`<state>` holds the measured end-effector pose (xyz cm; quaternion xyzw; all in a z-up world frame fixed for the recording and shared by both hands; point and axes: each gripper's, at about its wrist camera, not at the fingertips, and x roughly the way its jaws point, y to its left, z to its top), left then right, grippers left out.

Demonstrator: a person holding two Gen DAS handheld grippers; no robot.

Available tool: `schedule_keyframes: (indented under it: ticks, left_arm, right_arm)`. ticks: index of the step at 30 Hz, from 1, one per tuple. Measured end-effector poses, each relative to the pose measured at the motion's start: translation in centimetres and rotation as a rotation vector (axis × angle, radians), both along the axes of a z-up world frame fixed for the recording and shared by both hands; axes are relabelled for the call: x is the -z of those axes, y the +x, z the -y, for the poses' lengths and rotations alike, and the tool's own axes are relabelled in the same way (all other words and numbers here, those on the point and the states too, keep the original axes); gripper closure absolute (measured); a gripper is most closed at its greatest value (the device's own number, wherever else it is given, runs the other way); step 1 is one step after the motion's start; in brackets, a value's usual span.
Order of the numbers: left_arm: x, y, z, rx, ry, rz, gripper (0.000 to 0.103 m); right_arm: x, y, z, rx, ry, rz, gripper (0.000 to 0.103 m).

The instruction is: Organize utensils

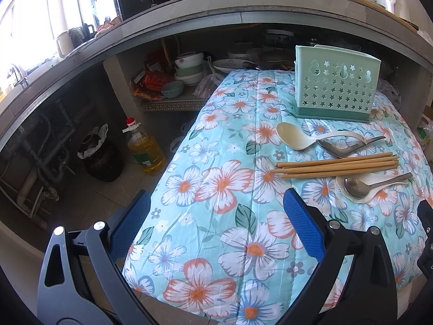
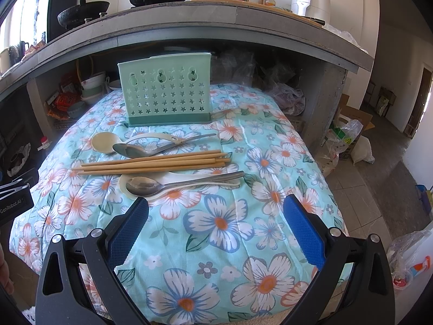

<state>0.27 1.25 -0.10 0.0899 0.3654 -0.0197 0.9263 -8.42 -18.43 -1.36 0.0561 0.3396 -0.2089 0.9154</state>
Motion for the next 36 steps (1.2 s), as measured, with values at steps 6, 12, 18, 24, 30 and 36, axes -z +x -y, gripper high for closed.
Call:
schedule_keyframes:
  ticks: [6, 12, 18, 24, 30, 36]
  left_arm:
    - [-0.1, 0.0, 0.0, 0.029, -0.002, 0.001, 0.009]
    - [-0.1, 0.3, 0.5, 0.091, -0.03, -0.019, 0.009]
    - [0.7, 1.1, 1.7, 0.167, -0.066, -0.058, 0.009]
    - [2.0, 2.4, 2.3, 0.245, -0.196, -0.124, 0.009]
    - [2.1, 3.1, 3.5, 0.356, -0.307, -0.141, 0.008]
    - [2.6, 3.7, 4.0, 0.387, -0.437, -0.198, 0.008]
  right_arm:
    - [-0.3, 0.1, 0.1, 0.005, -0.001, 0.003, 0.006]
    - [-0.3, -0.2, 0.4, 0.013, 0.002, 0.01, 0.006]
    - [0.2, -0.3, 0.8, 0.022, 0.016, 0.005, 0.006]
    - [0.7, -0.6, 0.9, 0.028, 0.017, 0.013, 0.006]
    - [1.9, -0.2, 1.4, 0.029, 0.027, 0.0, 0.006]
    - [2.7, 0.2, 1.9, 0.019, 0.034, 0.005, 0.006]
